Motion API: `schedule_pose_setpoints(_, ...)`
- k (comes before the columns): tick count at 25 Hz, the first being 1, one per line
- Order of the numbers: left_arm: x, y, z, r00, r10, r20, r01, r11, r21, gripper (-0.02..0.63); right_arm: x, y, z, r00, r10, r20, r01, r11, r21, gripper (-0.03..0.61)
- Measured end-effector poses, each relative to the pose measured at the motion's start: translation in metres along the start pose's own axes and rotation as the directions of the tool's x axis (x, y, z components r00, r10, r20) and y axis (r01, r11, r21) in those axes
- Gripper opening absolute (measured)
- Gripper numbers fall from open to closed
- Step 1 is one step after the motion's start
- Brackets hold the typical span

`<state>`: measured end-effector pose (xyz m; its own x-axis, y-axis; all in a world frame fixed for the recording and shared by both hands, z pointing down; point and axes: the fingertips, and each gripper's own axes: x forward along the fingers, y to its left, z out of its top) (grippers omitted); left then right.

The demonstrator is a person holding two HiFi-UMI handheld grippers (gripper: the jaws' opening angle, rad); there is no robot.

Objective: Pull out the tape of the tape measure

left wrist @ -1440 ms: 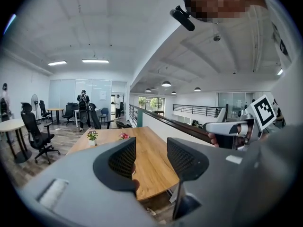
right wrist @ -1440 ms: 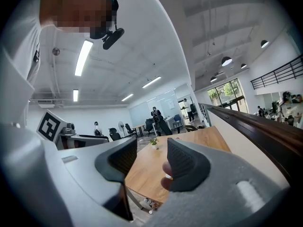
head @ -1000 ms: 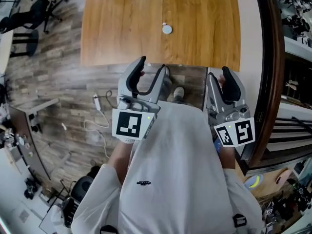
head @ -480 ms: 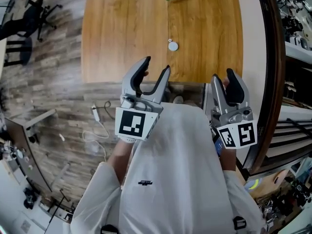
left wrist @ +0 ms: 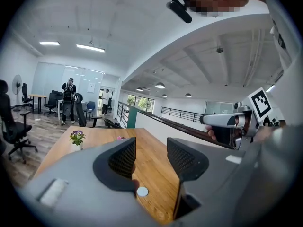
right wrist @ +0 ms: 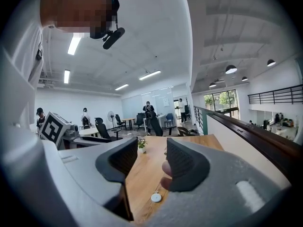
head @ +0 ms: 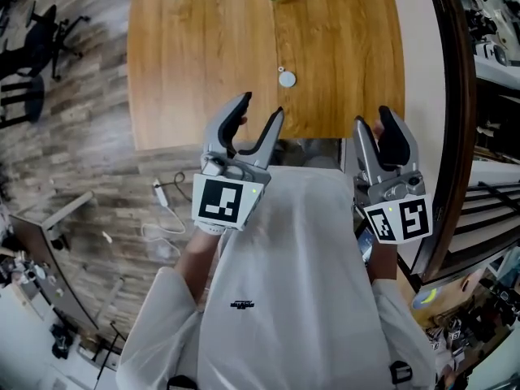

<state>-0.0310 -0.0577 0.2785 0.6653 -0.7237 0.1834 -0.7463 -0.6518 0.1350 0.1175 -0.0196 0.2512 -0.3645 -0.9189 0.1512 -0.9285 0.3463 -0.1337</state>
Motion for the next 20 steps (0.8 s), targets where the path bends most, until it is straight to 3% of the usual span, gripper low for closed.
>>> schedule_pose_setpoints(8, 0.017, -0.003, -0.006, 1.000, 0.011, -0.016, -0.012, 1.000, -0.011, 0.204, 0.021, -0.012, -0.006, 0.999, 0.042, -0.024, -0.042, 0.999, 0.012, 0.187)
schedule_pose_setpoints(13, 0.023, 0.003, -0.023, 0.996, 0.065, -0.053, -0.068, 0.996, -0.059, 0.207, 0.034, -0.015, -0.008, 0.997, 0.069, -0.035, -0.068, 0.998, 0.015, 0.187)
schedule_pose_setpoints(20, 0.044, 0.008, -0.056, 0.983, 0.135, -0.124, -0.144, 0.987, -0.071, 0.210, 0.050, -0.032, -0.017, 0.992, 0.101, -0.069, -0.100, 0.995, 0.019, 0.187)
